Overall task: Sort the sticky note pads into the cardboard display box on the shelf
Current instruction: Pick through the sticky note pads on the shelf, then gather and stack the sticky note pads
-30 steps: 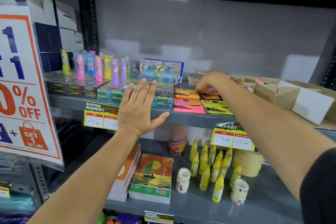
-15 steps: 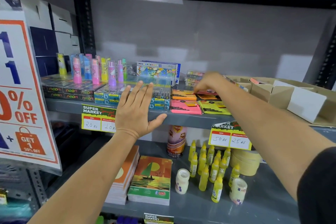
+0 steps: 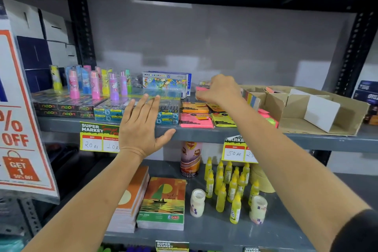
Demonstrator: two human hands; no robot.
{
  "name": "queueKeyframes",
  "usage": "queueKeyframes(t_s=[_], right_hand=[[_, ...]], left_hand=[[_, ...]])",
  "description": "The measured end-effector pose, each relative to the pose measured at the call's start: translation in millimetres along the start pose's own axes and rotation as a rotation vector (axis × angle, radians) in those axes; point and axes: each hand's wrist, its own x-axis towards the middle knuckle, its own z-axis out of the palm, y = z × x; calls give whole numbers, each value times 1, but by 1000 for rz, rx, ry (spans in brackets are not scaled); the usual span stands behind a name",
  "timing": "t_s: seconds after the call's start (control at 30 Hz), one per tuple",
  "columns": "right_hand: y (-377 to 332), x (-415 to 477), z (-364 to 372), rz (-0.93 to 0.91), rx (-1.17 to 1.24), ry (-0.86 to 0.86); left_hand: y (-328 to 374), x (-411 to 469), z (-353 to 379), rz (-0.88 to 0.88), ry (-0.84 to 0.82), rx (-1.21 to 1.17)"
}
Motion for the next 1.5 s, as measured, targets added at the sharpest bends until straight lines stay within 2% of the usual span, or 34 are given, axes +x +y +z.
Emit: queueKeyframes(t_s=[0.5, 0.83, 0.97, 1.03, 1.1, 1.17, 1.3, 1.5], right_hand=[[-21, -74, 16, -122, -41, 98], [-15, -71, 17, -202, -34, -8], [-9, -62, 7, -139, 79, -85], [-3, -48, -2, -76, 146, -28], [5, -27, -8, -15, 142, 77], [15, -4, -9, 33, 115, 110], [27, 36, 0, 80, -62, -52], [32, 57, 23, 37, -363, -291]], left_hand=[[-1, -2, 4, 6, 30, 10], [-1, -2, 4, 4, 26, 21], [-1, -2, 4, 1, 25, 25], [-1, -2, 4, -3, 15, 19], [0, -2, 3, -5, 5, 15], [0, -1, 3, -6, 11, 9], [0, -1, 3, -7, 11, 8], [-1, 0, 3, -1, 13, 15]])
